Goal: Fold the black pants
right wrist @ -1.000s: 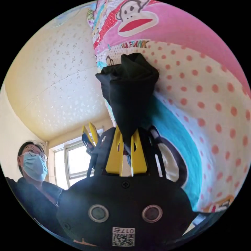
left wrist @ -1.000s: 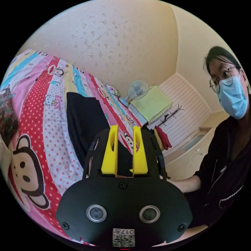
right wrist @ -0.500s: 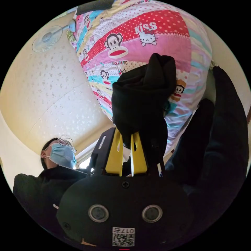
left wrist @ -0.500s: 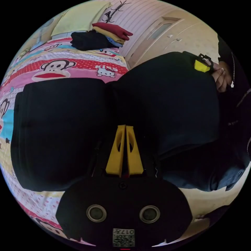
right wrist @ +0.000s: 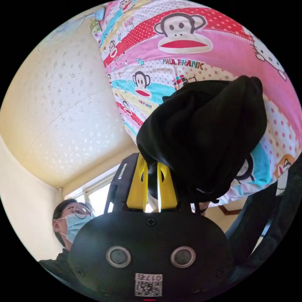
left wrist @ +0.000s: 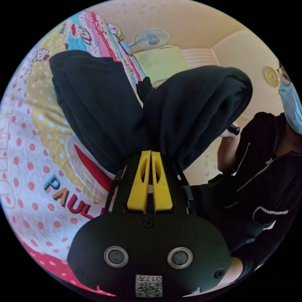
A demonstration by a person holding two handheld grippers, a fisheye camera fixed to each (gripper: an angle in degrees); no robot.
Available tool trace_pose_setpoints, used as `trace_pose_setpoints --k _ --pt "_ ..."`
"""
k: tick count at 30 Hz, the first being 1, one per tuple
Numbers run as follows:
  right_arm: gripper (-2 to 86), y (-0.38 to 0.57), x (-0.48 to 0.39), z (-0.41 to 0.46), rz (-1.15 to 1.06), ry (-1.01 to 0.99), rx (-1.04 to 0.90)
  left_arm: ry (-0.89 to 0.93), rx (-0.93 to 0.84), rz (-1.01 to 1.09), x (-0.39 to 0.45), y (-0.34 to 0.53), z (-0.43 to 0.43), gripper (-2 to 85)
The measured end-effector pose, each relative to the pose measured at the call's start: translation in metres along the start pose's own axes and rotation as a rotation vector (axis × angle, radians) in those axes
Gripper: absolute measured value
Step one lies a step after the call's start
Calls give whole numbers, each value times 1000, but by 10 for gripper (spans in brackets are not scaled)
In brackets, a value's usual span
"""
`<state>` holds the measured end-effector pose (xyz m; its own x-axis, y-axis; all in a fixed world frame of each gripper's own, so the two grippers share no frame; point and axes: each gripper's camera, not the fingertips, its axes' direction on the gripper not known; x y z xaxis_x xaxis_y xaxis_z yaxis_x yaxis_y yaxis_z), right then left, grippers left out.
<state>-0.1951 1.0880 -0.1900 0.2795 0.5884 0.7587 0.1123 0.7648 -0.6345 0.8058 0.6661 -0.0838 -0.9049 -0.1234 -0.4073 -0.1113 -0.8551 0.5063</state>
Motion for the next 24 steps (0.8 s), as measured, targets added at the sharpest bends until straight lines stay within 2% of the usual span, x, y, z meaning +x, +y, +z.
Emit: trace_pose_setpoints --k 5,8,10,12,14,15,18,20,21,23,24 --pt "73 -17 -15 74 -175 245 60 63 165 -70 -17 11 -22 -10" --pt "72 -30 -11 126 -331 303 -8 36 176 -121 -23 19 -35 -10" --pt "72 -34 -5 148 -358 334 -48 9 187 -146 -24 28 -46 -10" --pt "70 -29 -2 158 -350 271 -117 43 277 -168 -21 45 -70 -10" --pt "61 -5 -13 147 -490 73 -184 72 391 -172 -12 58 -93 -9" --pt "59 2 -17 143 -527 70 -192 63 470 -145 0 65 -108 -7" --pt "55 43 -29 121 -742 194 -200 -71 544 -59 42 58 -125 7" --pt "51 83 -34 121 -991 406 -167 -153 533 28 67 40 -117 27" --pt "49 92 -32 124 -1044 470 -158 -167 532 100 80 26 -107 37" --pt "37 118 -21 151 -1229 661 -161 -151 508 155 83 1 -87 40" --pt "32 121 -15 160 -1276 695 -175 -215 465 119 75 -14 -77 15"
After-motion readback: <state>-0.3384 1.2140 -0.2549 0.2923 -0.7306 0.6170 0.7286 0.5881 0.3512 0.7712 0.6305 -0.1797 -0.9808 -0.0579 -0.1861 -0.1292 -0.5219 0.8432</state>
